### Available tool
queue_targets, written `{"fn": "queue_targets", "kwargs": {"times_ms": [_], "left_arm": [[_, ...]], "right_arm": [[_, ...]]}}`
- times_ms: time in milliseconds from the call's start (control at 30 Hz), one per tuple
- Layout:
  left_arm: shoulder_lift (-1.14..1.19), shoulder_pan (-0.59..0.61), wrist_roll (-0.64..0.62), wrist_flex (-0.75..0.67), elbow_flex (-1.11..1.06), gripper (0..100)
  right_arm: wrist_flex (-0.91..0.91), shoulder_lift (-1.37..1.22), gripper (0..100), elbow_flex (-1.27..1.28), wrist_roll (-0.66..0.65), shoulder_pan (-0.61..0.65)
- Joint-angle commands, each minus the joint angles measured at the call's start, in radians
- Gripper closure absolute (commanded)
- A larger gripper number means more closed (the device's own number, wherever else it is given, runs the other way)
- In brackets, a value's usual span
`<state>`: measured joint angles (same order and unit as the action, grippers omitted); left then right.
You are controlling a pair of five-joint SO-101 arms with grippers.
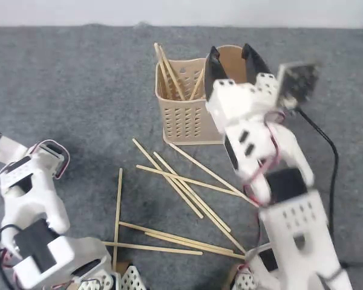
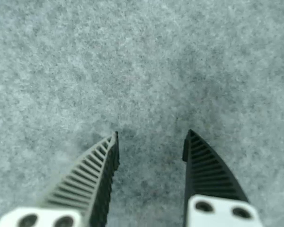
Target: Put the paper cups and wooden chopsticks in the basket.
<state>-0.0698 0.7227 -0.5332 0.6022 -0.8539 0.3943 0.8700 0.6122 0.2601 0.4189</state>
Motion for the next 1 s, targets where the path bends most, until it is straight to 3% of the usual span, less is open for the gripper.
{"fn": "queue_targets", "kwargs": {"times_ms": [0, 167, 300, 400, 533, 700, 967], "left_arm": [[-0.014, -0.011, -0.002, 0.002, 0.041, 79], [-0.014, -0.011, -0.002, 0.002, 0.041, 79], [-0.014, -0.011, 0.0, 0.002, 0.041, 79], [-0.014, -0.011, 0.0, 0.002, 0.041, 79], [-0.014, -0.009, 0.0, 0.005, 0.041, 79], [-0.014, -0.006, 0.0, 0.005, 0.041, 79], [-0.014, -0.006, 0.0, 0.005, 0.041, 79]], "right_arm": [[0.163, 0.188, 86.8, -0.068, 0.005, 0.005], [0.507, 0.328, 91.6, -0.061, -0.005, 0.038], [0.802, 0.335, 91.6, -0.054, -0.104, 0.065], [0.889, 0.337, 91.6, 0.037, -0.187, 0.102], [0.855, 0.335, 91.6, 0.242, -0.262, 0.157], [0.636, 0.335, 91.4, 0.512, -0.365, 0.171], [0.415, 0.334, 91.4, 0.713, -0.488, 0.173]]}}
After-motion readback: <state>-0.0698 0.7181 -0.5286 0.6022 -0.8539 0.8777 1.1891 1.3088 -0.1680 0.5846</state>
